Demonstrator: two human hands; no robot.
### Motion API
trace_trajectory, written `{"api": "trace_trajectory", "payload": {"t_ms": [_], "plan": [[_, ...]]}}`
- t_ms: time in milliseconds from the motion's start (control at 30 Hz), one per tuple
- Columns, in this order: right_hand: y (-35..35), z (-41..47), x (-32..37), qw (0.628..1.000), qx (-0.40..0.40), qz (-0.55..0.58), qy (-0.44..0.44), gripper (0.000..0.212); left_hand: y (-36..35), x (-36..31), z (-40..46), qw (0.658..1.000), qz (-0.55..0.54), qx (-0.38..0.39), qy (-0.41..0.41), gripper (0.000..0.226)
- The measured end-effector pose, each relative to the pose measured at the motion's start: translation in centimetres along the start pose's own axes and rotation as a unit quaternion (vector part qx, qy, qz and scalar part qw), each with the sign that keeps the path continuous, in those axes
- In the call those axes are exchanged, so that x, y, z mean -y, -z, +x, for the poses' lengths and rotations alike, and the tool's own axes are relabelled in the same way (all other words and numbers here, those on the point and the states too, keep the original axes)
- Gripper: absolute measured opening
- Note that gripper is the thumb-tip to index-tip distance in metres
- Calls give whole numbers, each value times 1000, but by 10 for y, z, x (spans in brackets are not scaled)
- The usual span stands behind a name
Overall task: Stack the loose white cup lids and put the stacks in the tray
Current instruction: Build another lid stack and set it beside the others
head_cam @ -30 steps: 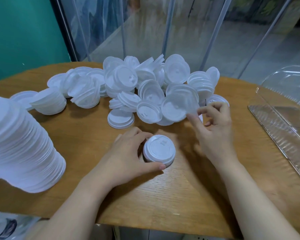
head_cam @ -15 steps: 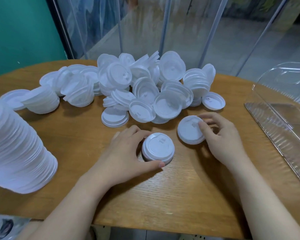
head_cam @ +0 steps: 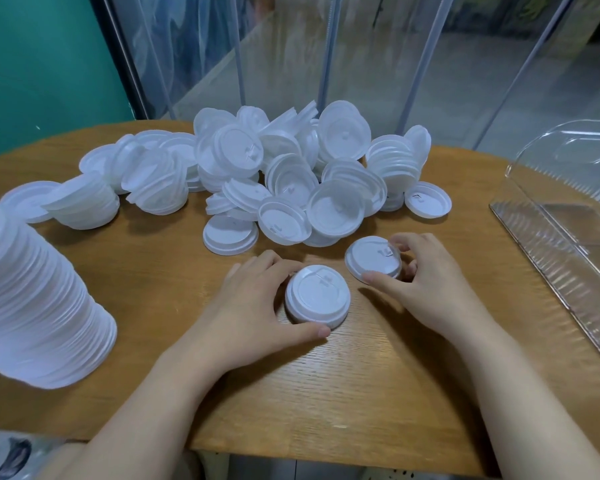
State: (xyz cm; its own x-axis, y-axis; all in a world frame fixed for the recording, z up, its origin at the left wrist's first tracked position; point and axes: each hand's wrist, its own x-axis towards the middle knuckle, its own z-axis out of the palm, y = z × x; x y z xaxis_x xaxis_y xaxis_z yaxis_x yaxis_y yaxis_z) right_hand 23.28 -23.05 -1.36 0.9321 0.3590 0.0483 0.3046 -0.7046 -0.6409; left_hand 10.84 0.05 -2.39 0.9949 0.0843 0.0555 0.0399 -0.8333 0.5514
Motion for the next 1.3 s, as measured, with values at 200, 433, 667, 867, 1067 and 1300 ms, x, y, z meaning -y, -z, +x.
{"api": "trace_trajectory", "payload": {"t_ms": [200, 433, 667, 867, 1067, 1300], "plan": [[2, -5, 8, 1000, 14, 2, -25, 53, 4, 3, 0, 999, -25, 15, 22, 104], [5, -17, 21, 995, 22, 90, 37, 49, 3, 6, 2, 999, -42, 13, 3, 77], [-10, -14, 28, 984, 97, 71, 135, 62, 4, 8, 4, 999, -39, 18, 6, 78], [-15, -8, 29, 977, 138, 58, 151, 66, 5, 6, 4, 999, -43, 20, 7, 79], [-13, -8, 30, 977, 153, 43, 142, 59, 2, 9, 4, 999, -50, 13, 4, 81], [-12, -6, 29, 977, 147, 74, 138, 55, 1, 9, 3, 998, -59, 11, -7, 92]]}}
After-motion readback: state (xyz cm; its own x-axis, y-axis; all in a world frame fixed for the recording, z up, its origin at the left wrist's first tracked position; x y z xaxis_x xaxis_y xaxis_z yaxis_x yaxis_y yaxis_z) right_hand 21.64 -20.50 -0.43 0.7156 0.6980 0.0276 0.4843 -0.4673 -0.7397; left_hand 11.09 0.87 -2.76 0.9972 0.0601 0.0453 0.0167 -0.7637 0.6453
